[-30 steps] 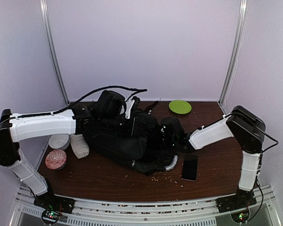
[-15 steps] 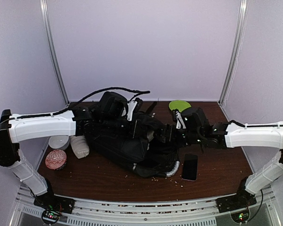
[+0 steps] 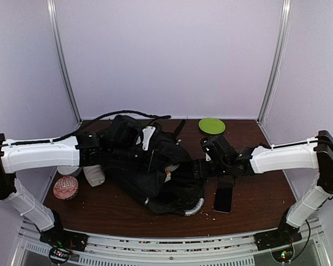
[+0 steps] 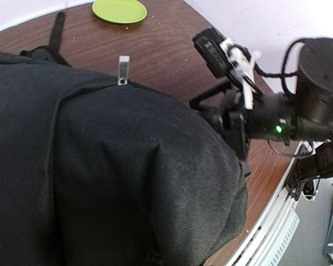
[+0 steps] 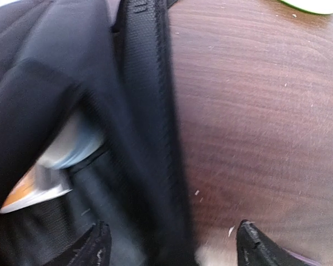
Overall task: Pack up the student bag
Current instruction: Place the stationery in the student bag.
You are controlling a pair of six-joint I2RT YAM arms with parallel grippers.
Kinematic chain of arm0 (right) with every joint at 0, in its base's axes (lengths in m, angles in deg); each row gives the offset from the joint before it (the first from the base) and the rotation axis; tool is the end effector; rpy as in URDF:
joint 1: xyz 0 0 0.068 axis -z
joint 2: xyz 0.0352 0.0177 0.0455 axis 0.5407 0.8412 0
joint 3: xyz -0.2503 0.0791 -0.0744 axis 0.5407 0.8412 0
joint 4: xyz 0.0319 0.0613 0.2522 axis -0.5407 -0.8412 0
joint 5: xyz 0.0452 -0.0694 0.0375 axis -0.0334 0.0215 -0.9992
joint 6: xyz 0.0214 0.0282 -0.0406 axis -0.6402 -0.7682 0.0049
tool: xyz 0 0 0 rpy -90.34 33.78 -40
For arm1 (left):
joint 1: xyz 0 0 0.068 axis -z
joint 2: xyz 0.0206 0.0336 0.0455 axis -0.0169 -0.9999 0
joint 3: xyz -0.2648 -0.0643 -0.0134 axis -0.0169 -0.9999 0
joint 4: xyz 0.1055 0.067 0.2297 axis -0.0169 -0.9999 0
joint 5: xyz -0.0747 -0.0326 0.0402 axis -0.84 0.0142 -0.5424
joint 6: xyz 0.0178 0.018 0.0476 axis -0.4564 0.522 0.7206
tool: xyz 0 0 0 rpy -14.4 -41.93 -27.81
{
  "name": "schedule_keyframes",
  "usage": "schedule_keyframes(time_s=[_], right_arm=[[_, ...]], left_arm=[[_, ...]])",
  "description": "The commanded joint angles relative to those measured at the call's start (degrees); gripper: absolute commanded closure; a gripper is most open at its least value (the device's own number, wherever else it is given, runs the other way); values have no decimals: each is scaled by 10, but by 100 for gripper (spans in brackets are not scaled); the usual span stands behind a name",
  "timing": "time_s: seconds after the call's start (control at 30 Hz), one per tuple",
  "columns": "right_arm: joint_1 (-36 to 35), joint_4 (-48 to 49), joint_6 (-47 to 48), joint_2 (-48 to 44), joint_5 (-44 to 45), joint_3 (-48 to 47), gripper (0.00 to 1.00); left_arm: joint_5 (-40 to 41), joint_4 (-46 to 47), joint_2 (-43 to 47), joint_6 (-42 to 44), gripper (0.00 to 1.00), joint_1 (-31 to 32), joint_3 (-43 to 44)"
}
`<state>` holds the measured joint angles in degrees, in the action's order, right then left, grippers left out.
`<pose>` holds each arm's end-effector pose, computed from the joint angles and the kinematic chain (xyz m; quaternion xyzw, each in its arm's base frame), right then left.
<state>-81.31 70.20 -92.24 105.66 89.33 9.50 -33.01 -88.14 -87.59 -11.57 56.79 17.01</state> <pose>0.2160 0.2388 0.1957 -0.0997 0.9246 0.2004 0.3082 0.1781 -0.2845 0.2901 0.1866 0.8706 -0.3394 0.3033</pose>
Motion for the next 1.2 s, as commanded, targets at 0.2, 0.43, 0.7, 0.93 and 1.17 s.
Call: schedule_keyframes(time_s=[0.2, 0.43, 0.7, 0.93, 1.17], right_arm=[[16, 17, -14, 36, 60, -9, 76], [17, 42, -77, -49, 90, 85, 100], [44, 44, -114, -58, 103, 118, 100], [71, 87, -149, -30, 59, 133, 100], [64, 107, -138, -65, 10, 145, 60]], left_arm=[[79, -24, 23, 28, 100, -5, -4], [99, -41, -96, 89, 100, -20, 137], [112, -57, -193, 107, 100, -47, 255], [154, -71, -163, 79, 91, -62, 201], [120, -51, -100, 47, 65, -61, 128]])
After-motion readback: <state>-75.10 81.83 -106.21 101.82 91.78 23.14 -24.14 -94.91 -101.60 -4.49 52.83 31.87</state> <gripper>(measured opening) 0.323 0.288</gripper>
